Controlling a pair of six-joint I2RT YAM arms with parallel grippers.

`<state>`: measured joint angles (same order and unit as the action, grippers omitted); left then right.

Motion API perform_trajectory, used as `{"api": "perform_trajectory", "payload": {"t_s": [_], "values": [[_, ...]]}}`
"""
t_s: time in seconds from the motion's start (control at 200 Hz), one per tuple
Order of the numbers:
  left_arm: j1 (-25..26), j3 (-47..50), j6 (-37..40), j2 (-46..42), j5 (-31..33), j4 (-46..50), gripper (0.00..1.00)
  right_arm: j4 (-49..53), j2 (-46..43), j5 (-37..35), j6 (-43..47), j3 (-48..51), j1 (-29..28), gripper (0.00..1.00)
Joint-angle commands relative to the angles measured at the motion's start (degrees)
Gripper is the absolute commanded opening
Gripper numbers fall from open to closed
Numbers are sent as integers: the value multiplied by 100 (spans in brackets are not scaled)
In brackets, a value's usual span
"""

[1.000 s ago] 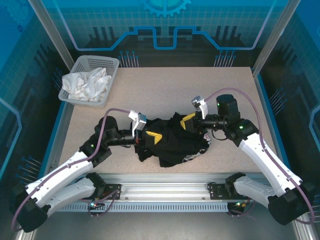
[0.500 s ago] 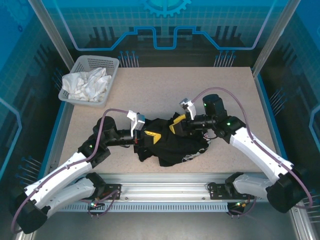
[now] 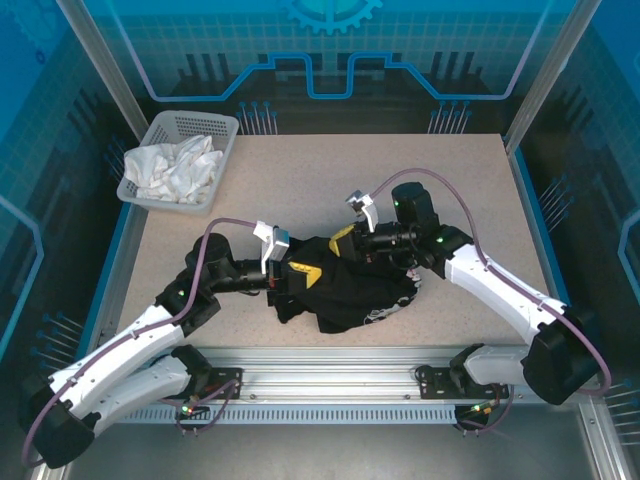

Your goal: Fold the inside-out t-shirt

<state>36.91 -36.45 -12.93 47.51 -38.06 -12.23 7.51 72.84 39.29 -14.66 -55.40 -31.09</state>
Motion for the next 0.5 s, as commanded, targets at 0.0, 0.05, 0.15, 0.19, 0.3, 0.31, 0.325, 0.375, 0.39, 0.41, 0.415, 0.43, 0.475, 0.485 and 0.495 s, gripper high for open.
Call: {"api": "perform_trajectory", "payload": {"t_s": [0.0, 0.05, 0.15, 0.19, 0.3, 0.31, 0.325, 0.375, 0.39, 0.41, 0.415, 0.43, 0.475, 0.485, 0.495], "values": [[-52, 110, 168, -127, 154, -32, 0, -262, -236, 66, 54, -208, -21, 2], [-69, 152, 134, -161, 201, -41, 0, -187, -410, -38, 155, -193, 16, 0], [-121, 279, 60, -282, 327, -99, 0, -34, -831, -216, 308, -97, 145, 0], [-140, 336, 37, -327, 388, -132, 0, -6, -977, -257, 331, -40, 197, 0], [-192, 469, -17, -396, 504, -211, 0, -13, -1339, -354, 349, 117, 238, 0], [-197, 478, -17, -406, 515, -217, 0, -19, -1359, -359, 345, 139, 236, 0], [-200, 492, -24, -405, 519, -218, 0, -21, -1397, -379, 342, 154, 237, 0], [-202, 515, -42, -413, 528, -226, 0, -34, -1492, -429, 341, 223, 235, 0], [-209, 522, -42, -409, 528, -227, 0, -37, -1518, -437, 341, 249, 240, 0], [-210, 524, -42, -409, 526, -235, 0, -47, -1545, -463, 334, 276, 240, 0], [-210, 524, -38, -413, 527, -227, 0, -47, -1554, -464, 333, 280, 237, 0], [-210, 527, -36, -409, 542, -223, 0, -47, -1573, -488, 327, 298, 235, 0], [-212, 523, -13, -409, 582, -188, 0, -49, -1626, -535, 323, 334, 236, 0], [-210, 524, -9, -411, 594, -171, 0, -44, -1637, -540, 323, 343, 235, 0], [-217, 524, -2, -409, 615, -167, 0, -42, -1645, -544, 316, 349, 235, 0]]}}
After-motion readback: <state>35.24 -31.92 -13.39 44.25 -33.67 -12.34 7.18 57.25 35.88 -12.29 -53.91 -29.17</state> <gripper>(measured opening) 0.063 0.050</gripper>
